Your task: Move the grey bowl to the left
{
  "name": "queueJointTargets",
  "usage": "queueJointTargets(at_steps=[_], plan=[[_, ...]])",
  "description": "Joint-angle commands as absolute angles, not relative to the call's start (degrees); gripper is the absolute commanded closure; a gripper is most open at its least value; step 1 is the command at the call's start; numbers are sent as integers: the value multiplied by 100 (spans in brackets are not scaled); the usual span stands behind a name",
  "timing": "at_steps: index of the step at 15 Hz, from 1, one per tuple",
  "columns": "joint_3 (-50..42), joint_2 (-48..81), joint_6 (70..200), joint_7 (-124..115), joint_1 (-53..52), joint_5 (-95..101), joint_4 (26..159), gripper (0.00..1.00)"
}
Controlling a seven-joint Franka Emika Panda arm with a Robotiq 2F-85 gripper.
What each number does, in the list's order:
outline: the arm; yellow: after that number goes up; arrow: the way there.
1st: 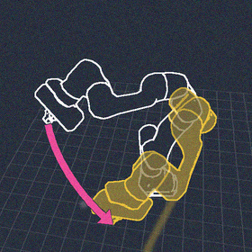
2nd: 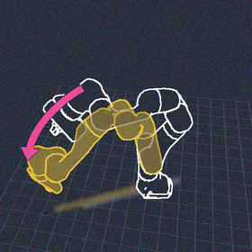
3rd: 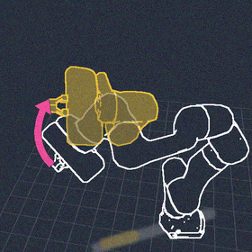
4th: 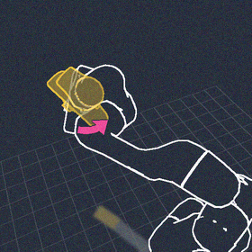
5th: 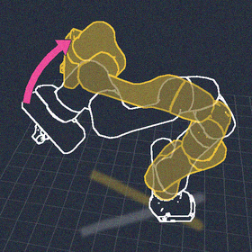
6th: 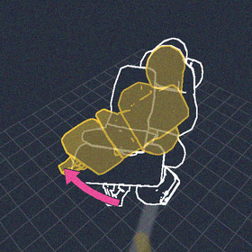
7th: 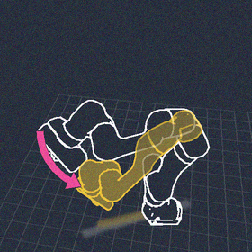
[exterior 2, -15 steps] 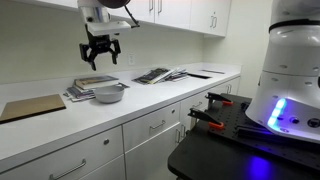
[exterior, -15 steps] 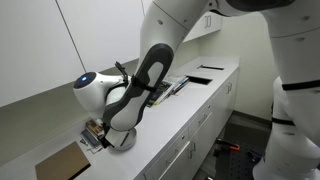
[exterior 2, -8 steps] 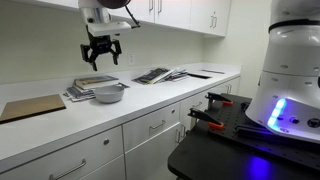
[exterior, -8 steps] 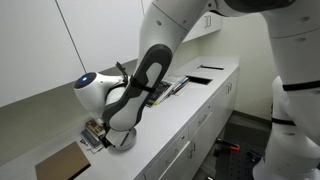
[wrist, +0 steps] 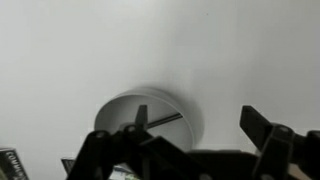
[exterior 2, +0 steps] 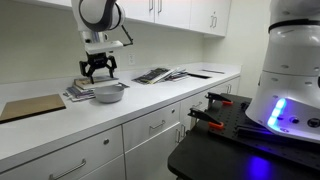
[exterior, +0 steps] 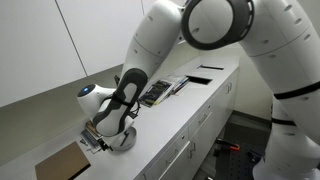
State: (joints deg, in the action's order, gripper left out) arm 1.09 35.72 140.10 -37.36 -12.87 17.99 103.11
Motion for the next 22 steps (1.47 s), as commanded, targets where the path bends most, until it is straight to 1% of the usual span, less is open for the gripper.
queueJointTargets(at_steps=[1, 8, 9, 11, 12, 14, 16, 19, 20, 22], plan=[[-249, 4403, 13591, -3497, -1574, 1608, 9202, 0], [-448, 5813, 12669, -3169, -1616, 1361, 7347, 0], [-485, 5961, 12552, -3170, -1616, 1353, 7135, 7], [-530, 6208, 12380, -3138, -1602, 1361, 6790, 32], [-528, 6313, 12300, -3096, -1585, 1354, 6644, 42], [-521, 6491, 12144, -3048, -1565, 1338, 6404, 58], [-505, 6627, 12009, -3027, -1555, 1324, 6222, 71], [-483, 6757, 11927, -2989, -1552, 1302, 6052, 95], [-489, 6777, 11925, -2985, -1561, 1301, 6019, 99], [-467, 6764, 11968, -2938, -1562, 1269, 6015, 100]])
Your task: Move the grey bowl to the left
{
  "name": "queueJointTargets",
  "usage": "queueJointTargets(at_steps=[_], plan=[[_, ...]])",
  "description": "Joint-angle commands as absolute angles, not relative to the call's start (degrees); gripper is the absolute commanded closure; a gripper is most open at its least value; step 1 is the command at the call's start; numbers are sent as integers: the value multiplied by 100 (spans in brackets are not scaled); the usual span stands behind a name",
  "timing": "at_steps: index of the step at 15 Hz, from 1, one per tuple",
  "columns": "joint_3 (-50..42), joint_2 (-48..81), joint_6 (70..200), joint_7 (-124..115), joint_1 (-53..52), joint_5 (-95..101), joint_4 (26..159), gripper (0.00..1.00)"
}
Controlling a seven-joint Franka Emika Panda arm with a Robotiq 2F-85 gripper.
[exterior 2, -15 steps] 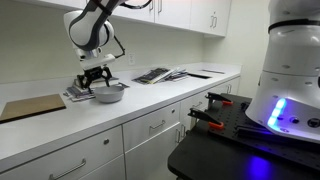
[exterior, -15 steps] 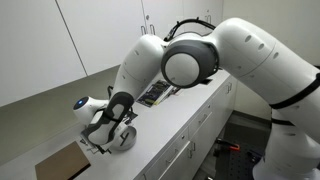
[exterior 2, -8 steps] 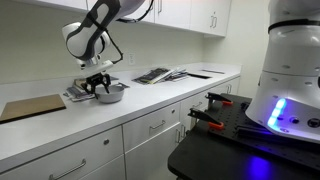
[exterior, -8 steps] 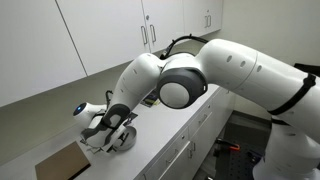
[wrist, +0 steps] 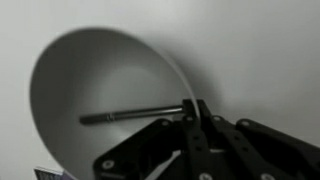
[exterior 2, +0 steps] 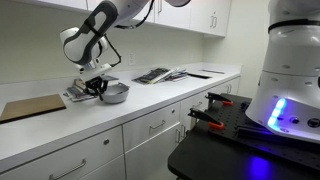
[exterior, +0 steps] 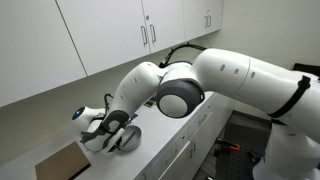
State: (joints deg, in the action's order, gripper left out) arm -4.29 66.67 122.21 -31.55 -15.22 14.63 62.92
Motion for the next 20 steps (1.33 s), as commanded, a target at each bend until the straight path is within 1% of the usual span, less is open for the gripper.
queueJointTargets(at_steps=[1, 3, 6, 12, 14, 15, 20], plan=[[-445, 6729, 11992, -2933, -1559, 1234, 6053, 100], [-393, 6571, 12107, -2909, -1572, 1186, 6241, 99], [-31, 6235, 12074, -2808, -1476, 1195, 6609, 99], [425, 5719, 11400, -3020, -1604, 1183, 7179, 99], [508, 5613, 11589, -3060, -1684, 1263, 7403, 99], [341, 5593, 11666, -2950, -1865, 1048, 7461, 99], [324, 5504, 12733, -3009, -2182, 1086, 7949, 99]])
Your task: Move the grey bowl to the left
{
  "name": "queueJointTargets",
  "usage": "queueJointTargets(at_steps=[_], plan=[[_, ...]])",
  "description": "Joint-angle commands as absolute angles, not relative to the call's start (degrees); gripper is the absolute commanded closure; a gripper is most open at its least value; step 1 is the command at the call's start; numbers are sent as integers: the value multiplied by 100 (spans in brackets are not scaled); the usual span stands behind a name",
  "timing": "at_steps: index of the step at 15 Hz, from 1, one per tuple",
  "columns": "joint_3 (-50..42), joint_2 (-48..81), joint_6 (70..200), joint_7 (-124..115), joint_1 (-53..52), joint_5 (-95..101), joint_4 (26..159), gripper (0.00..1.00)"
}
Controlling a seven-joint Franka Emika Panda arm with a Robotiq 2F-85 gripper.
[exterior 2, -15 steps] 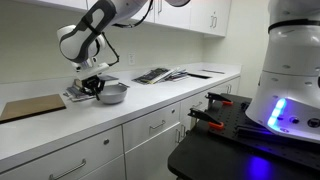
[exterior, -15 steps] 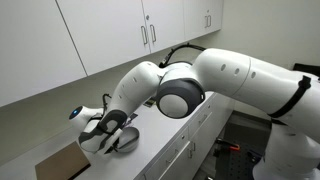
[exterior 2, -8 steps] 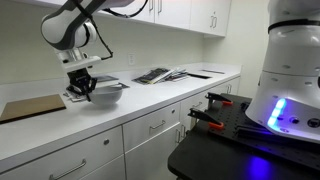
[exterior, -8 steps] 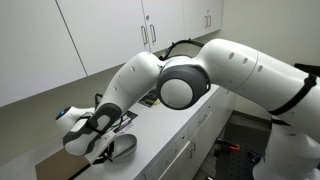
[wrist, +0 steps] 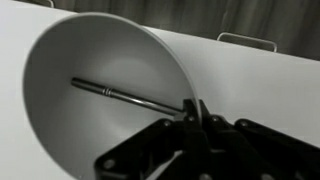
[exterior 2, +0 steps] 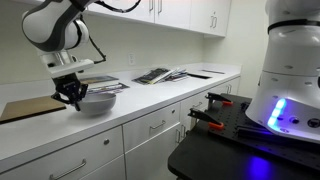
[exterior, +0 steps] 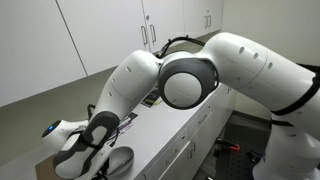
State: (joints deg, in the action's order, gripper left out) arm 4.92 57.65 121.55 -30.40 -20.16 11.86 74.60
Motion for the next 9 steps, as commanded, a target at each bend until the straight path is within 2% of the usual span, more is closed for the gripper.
queueJointTargets(at_steps=[1, 6, 7, 9], plan=[[292, 5518, 13005, -3041, -2244, 1097, 8024, 99], [79, 5410, 13665, -3087, -2514, 1171, 8381, 99], [32, 5362, 13719, -3095, -2557, 1186, 8456, 77], [39, 5275, 13579, -2984, -2557, 1123, 8560, 62]])
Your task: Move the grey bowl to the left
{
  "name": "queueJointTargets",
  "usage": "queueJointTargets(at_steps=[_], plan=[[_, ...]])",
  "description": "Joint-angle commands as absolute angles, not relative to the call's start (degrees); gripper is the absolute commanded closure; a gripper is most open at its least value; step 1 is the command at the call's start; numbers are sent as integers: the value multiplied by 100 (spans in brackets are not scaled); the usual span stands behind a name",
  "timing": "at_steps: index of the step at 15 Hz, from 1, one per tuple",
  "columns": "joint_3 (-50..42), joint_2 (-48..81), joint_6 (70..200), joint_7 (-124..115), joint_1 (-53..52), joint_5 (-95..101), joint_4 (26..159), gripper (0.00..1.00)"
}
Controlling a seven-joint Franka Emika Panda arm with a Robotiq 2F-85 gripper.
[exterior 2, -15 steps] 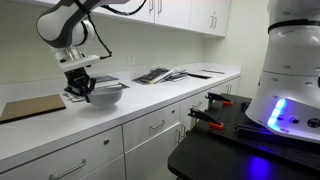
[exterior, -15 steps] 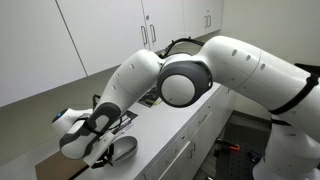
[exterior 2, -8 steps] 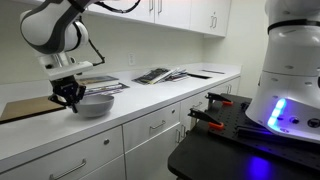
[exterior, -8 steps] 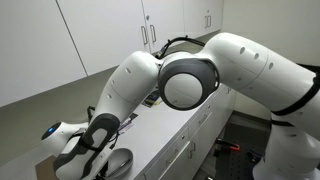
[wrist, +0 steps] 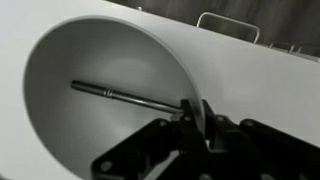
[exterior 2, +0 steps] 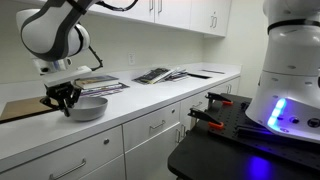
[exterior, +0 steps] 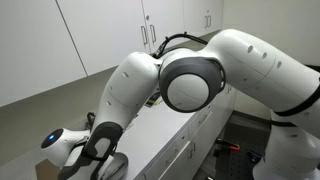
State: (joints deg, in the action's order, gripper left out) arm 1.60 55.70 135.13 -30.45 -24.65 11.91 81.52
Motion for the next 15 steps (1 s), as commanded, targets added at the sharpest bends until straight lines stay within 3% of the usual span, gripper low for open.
queueJointTargets(at_steps=[1, 8, 15], plan=[[42, 5207, 13442, -2978, -2565, 1112, 8618, 53], [251, 4119, 12857, -2543, -2267, 927, 9263, 2], [438, 3028, 12388, -1881, -1818, 775, 9825, 0]])
